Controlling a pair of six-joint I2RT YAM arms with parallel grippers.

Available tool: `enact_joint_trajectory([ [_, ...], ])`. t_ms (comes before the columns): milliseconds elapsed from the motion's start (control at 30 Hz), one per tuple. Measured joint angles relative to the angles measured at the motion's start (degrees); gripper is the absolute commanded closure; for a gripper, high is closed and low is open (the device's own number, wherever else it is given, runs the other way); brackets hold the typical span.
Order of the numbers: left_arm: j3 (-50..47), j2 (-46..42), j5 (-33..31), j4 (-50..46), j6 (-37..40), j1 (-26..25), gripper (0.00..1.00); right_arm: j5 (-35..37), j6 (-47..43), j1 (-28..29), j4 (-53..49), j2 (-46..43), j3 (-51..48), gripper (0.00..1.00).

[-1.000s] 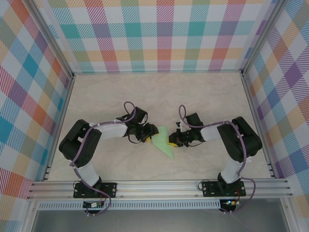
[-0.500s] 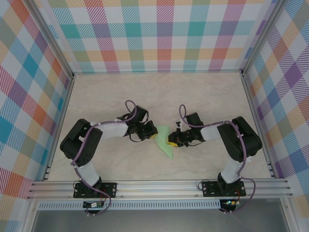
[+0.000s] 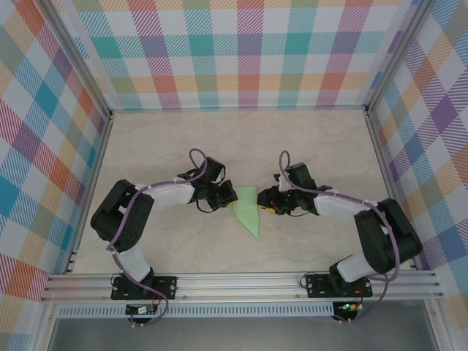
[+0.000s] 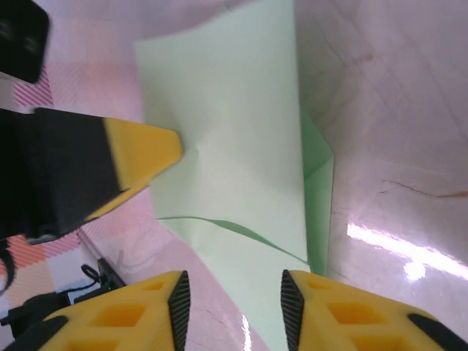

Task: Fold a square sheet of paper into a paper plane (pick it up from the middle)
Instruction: Fold the wing for the fifth time at the center of the table.

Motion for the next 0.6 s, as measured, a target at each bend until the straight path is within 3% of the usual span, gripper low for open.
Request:
enact_joint_trajectory([
  [167, 0.8, -0.2, 0.0, -0.5, 0.5, 0.1, 1.0, 6.1, -1.9, 1.0, -2.2, -11.6, -3.0, 0.44],
  [267, 0.9, -0.3, 0.0, -0.9, 0.7, 0.1, 1.0, 8.8, -3.7, 3.2, -3.4, -14.3, -5.2, 0.42],
  [600, 0.9, -0.4, 0.0, -1.6, 0.8, 0.3, 1.0, 29.9, -11.8, 23.3, -8.9, -9.5, -1.7, 0.43],
])
